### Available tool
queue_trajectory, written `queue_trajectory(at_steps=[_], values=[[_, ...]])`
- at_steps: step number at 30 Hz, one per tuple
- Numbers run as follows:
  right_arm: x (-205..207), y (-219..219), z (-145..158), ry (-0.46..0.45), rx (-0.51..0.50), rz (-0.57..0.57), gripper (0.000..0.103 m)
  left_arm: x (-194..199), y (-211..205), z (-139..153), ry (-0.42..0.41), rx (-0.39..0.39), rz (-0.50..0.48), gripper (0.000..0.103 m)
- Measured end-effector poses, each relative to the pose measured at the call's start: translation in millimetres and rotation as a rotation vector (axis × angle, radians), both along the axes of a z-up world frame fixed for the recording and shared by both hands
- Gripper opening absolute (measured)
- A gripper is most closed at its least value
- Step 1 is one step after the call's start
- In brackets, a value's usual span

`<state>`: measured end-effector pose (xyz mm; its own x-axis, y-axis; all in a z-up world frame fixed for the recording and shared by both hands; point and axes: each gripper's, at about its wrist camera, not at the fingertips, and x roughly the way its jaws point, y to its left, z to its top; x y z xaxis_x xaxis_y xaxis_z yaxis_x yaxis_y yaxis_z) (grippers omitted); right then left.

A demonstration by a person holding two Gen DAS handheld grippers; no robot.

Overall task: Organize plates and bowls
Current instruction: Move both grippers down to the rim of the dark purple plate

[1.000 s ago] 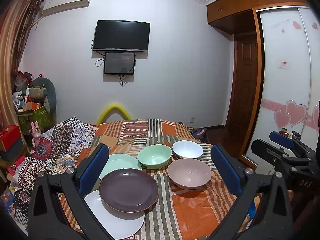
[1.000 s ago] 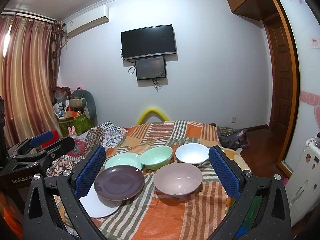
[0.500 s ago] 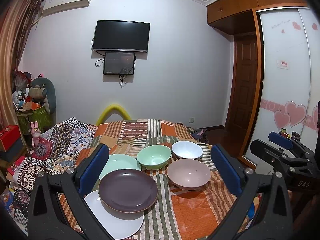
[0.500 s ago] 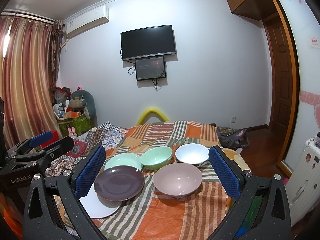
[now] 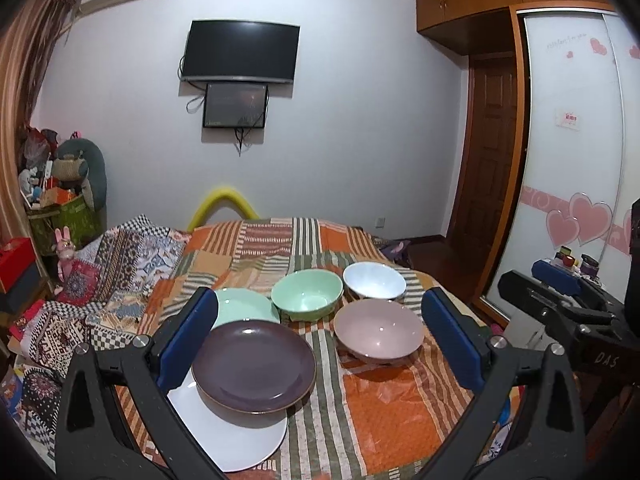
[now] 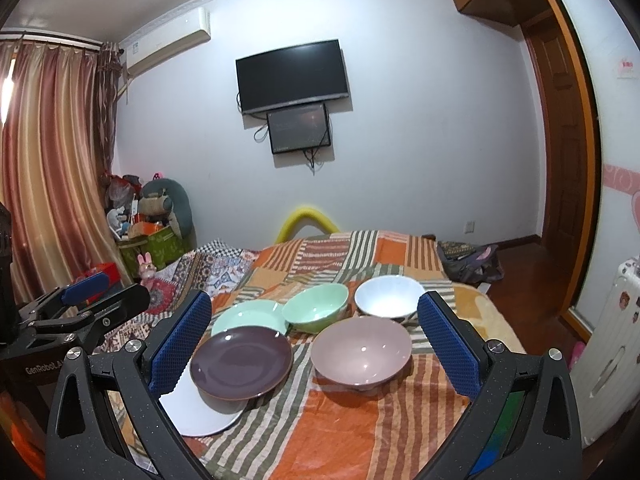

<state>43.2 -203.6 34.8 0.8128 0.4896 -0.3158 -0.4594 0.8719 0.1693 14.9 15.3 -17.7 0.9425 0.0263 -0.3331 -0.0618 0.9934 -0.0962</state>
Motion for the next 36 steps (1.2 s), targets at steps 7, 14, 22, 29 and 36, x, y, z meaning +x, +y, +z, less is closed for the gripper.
queue_trajectory(at_steps=[7, 14, 22, 29, 36], values=[[13, 20, -26, 0.065, -0.042, 0.026, 0.095, 13, 26, -24, 0.067, -0.022, 0.045, 0.098], [32, 37, -51, 0.163, -0.056, 0.073, 0.080, 33, 65, -54, 0.169, -0.075, 0.082, 0.085], [53, 58, -76, 0.269, -0.063, 0.125, 0.069, 56, 105, -91, 0.261, -0.073, 0.147, 0.081], [75, 82, -103, 0.387, -0.076, 0.158, 0.058, 84, 141, -124, 0.360, -0.111, 0.148, 0.081], [87, 102, -123, 0.435, -0.129, 0.164, 0.055, 115, 171, -158, 0.460, -0.150, 0.135, 0.069]])
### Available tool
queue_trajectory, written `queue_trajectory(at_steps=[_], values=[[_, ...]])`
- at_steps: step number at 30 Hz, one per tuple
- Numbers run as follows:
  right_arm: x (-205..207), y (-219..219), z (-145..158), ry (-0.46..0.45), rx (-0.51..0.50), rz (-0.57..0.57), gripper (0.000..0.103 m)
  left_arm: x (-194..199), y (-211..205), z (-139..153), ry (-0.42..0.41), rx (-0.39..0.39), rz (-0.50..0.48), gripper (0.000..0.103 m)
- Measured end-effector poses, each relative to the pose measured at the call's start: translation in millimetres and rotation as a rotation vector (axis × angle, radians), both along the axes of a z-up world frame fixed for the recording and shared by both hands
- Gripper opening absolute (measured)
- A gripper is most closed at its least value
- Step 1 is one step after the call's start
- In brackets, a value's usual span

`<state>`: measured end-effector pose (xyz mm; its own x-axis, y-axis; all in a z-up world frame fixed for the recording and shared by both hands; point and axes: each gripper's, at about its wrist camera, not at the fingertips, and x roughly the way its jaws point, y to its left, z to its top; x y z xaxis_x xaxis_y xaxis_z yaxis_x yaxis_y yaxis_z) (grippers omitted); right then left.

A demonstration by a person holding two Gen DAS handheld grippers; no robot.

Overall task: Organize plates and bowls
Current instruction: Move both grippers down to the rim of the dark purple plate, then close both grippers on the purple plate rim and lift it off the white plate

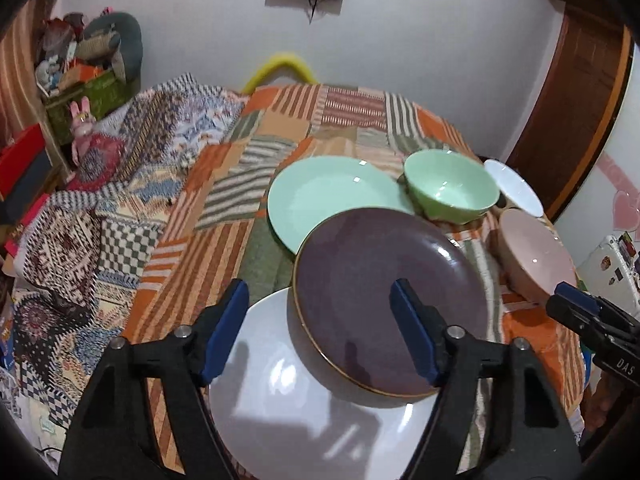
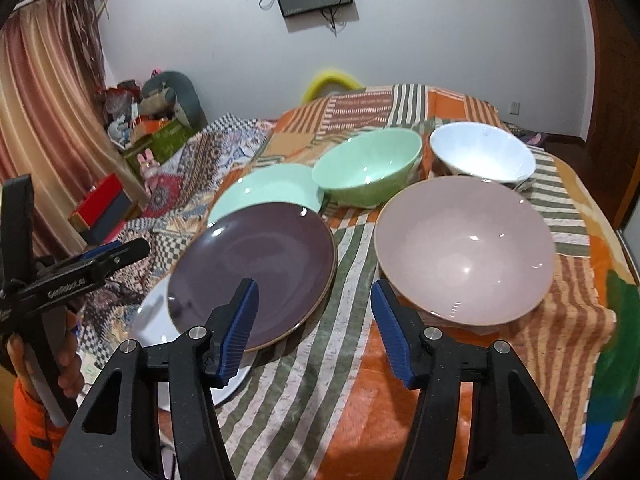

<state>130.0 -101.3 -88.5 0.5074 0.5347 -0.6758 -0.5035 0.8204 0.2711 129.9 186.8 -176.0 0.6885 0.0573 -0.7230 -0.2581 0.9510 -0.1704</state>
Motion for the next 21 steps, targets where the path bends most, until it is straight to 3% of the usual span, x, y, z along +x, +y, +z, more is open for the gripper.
queue_trajectory(at_steps=[5, 10, 21], values=[[11, 12, -17, 0.044, -0.033, 0.014, 0.047, 17, 9, -16, 0.033, -0.013, -0.008, 0.063], [19, 20, -31, 0.088, -0.055, 0.019, 0.041, 33, 20, -34, 0.071, -0.059, -0.015, 0.045], [29, 22, -48, 0.142, -0.090, 0.010, 0.028, 52, 27, -52, 0.085, -0.084, -0.024, 0.029]])
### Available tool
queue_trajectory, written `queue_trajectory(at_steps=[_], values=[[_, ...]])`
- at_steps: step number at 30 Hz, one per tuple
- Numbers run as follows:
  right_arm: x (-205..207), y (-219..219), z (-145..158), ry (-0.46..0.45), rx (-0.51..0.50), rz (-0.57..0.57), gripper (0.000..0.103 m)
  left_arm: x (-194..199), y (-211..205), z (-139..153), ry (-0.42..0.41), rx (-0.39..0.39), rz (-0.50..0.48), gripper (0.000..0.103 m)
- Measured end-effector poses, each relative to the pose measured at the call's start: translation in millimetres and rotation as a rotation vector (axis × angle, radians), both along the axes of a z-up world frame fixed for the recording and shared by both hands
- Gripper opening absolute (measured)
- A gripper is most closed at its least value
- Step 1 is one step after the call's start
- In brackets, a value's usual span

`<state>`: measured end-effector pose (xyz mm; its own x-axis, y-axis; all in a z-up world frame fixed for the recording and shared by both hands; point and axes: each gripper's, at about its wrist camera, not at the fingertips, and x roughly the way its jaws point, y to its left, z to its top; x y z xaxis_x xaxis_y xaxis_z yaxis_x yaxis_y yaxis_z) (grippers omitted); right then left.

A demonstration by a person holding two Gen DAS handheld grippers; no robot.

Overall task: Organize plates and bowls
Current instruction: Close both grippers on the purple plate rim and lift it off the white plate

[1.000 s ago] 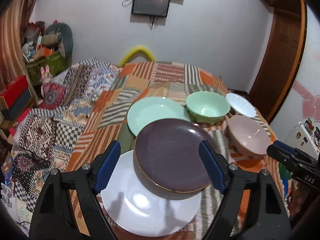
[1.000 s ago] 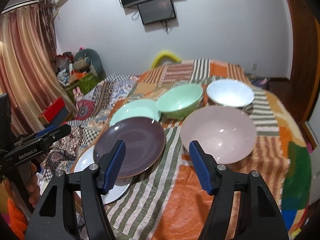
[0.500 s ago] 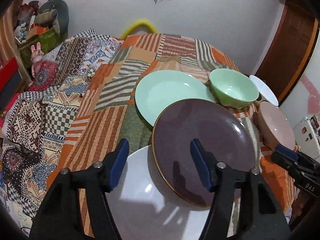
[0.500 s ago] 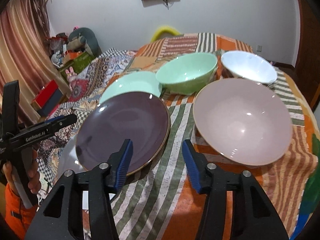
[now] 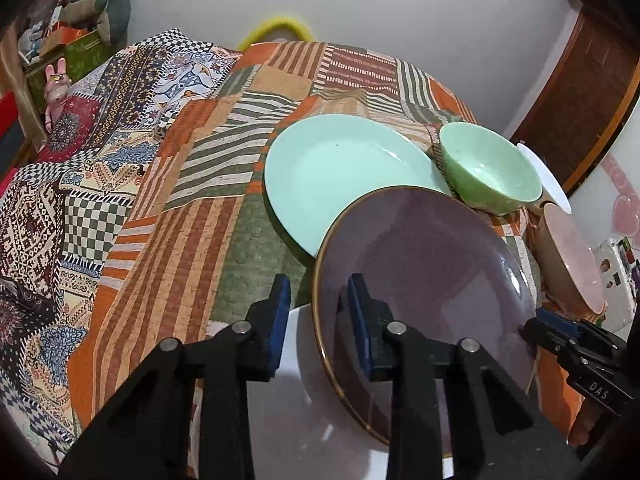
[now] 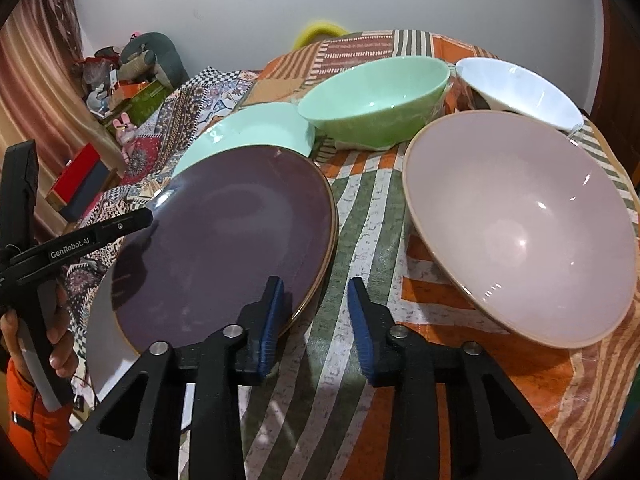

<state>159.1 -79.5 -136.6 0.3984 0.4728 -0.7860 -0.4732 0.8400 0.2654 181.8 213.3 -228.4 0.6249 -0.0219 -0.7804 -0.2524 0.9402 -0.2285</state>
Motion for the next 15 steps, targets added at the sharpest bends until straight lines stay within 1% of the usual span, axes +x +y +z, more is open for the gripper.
queue_trajectory(at_steps=[5, 9, 15], values=[[2, 1, 0, 0.001, 0.003, 0.002, 0.027, 6, 0, -3, -0.002, -0.010, -0.008, 0.027], [4, 7, -1, 0.004, 0.005, 0.005, 0.026, 10, -1, -5, -0.002, -0.037, -0.030, 0.023], [5, 12, -1, -0.016, 0.000, -0.002, 0.024, 10, -1, -5, 0.003, -0.041, -0.048, 0.023]])
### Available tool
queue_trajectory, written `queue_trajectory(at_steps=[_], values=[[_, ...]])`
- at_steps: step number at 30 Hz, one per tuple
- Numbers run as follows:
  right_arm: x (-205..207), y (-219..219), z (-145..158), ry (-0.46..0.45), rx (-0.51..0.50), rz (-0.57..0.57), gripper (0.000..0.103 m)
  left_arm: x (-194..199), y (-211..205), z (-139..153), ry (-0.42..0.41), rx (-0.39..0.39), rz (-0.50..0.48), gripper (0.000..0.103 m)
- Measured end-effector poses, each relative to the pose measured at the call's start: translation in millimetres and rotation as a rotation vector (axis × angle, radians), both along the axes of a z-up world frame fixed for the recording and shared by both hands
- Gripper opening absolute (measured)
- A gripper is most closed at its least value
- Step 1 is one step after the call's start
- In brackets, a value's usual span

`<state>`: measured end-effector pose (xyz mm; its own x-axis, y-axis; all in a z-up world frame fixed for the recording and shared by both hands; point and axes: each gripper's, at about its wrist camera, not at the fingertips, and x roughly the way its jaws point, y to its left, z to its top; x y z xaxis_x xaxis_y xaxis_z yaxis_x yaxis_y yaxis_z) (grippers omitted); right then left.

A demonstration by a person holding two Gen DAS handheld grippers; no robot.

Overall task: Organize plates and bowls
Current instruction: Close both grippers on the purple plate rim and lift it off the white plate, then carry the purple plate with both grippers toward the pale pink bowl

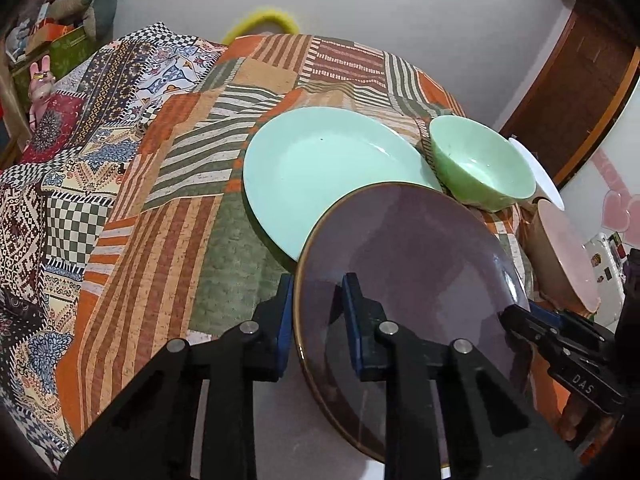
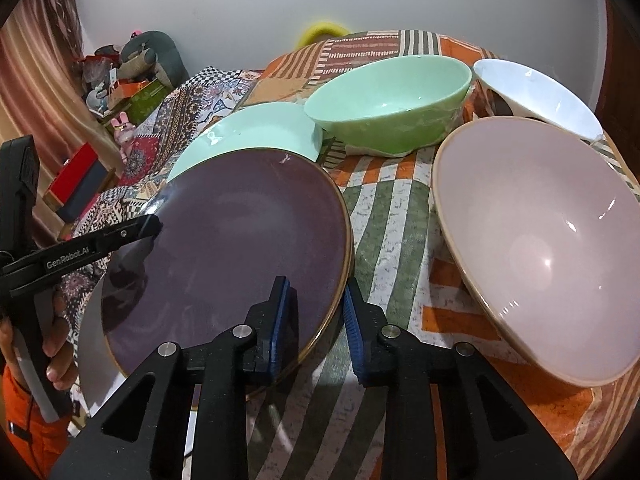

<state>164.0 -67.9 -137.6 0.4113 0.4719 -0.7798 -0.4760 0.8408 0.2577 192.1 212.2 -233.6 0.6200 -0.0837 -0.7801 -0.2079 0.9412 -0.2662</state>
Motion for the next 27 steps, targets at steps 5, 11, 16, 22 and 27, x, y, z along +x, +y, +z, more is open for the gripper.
queue_trajectory(at_steps=[5, 11, 16, 22, 27], values=[[5, -4, 2, 0.042, 0.032, -0.017, 0.024, -4, -6, 3, -0.001, 0.033, -0.006, 0.023], [1, -4, 5, 0.037, 0.010, -0.014, 0.024, -12, -8, 5, 0.005, 0.028, 0.001, 0.023], [-1, -6, 9, 0.055, 0.017, -0.016, 0.024, -22, -12, 8, 0.003, 0.022, 0.006, 0.023], [-8, -10, 23, 0.034, 0.037, -0.017, 0.024, -39, -18, 21, -0.017, 0.010, 0.014, 0.023], [-17, -19, 37, 0.011, 0.057, -0.013, 0.024, -59, -30, 41, -0.051, 0.035, 0.011, 0.023]])
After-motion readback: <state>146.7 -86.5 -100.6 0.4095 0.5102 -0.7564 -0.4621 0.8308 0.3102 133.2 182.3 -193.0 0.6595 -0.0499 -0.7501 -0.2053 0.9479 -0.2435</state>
